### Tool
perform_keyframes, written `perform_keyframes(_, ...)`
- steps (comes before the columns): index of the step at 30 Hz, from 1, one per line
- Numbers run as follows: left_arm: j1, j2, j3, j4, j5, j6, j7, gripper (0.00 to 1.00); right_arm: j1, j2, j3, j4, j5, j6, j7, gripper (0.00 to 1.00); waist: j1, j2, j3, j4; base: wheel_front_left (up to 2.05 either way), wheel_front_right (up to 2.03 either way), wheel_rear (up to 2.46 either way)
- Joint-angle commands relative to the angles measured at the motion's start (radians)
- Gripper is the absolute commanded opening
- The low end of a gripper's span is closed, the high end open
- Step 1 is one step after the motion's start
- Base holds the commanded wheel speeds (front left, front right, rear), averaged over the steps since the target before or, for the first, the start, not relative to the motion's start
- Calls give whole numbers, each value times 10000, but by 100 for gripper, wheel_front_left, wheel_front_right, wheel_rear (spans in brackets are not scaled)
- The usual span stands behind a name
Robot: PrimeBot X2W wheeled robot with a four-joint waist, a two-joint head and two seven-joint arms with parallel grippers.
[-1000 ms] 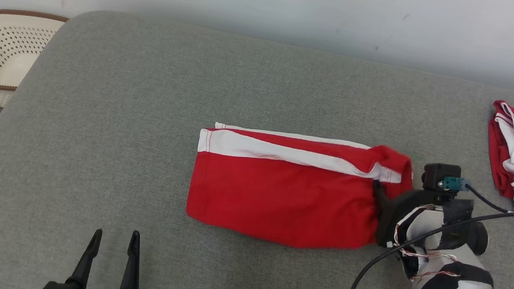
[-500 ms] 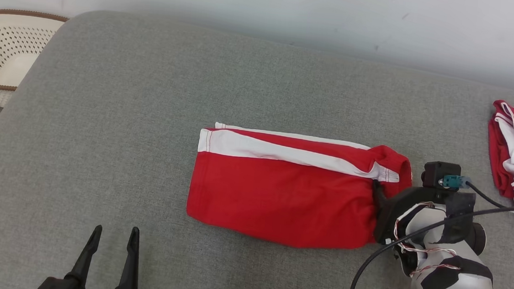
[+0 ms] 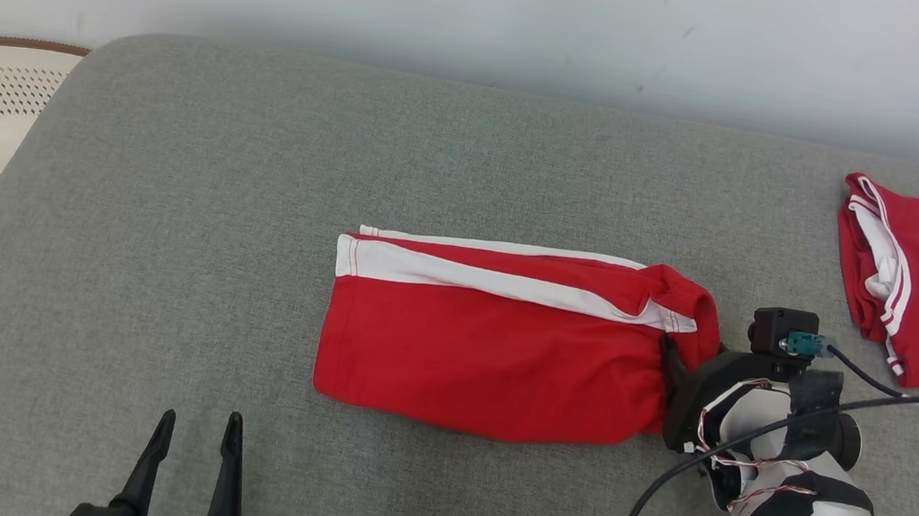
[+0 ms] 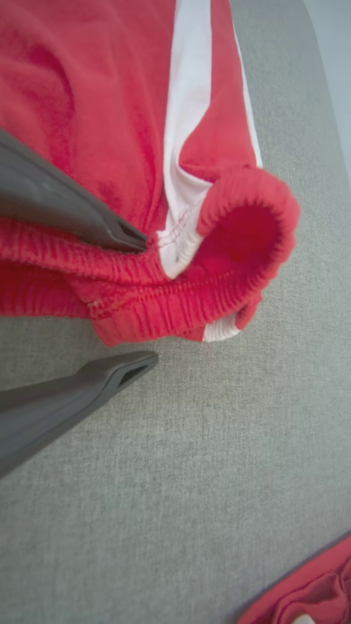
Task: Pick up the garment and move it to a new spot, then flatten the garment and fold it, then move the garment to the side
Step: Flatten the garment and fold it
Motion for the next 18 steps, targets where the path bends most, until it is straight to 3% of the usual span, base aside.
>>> perform_keyframes(1, -18, -3, 18, 36, 101, -29, -43, 100, 29, 26, 6, 178, 52, -11, 183, 100, 0, 0, 7, 10, 0, 0, 0)
perform_keyframes(6, -23, -16, 30, 81, 106, -71, -43, 100, -55, 197, 141, 403, 99, -10, 476, 100, 0, 0, 25, 92, 0, 0, 0)
perform_keyframes(7, -35, -21, 38, 101, 110, -88, -43, 100, -63, 244, 119, 423, 224, -8, 478, 85, 0, 0, 20, 125, 0, 0, 0)
perform_keyframes(9, -38, -27, 48, 147, 121, -106, -43, 100, -94, 246, 209, 492, 241, -5, 534, 0, 0, 0, -5, 182, 0, 0, 0)
perform_keyframes(18, 305, -33, 161, 374, 116, -67, -41, 100, 97, -15, 463, 312, 861, -10, 54, 0, 0, 0, -476, 185, 0, 0, 0)
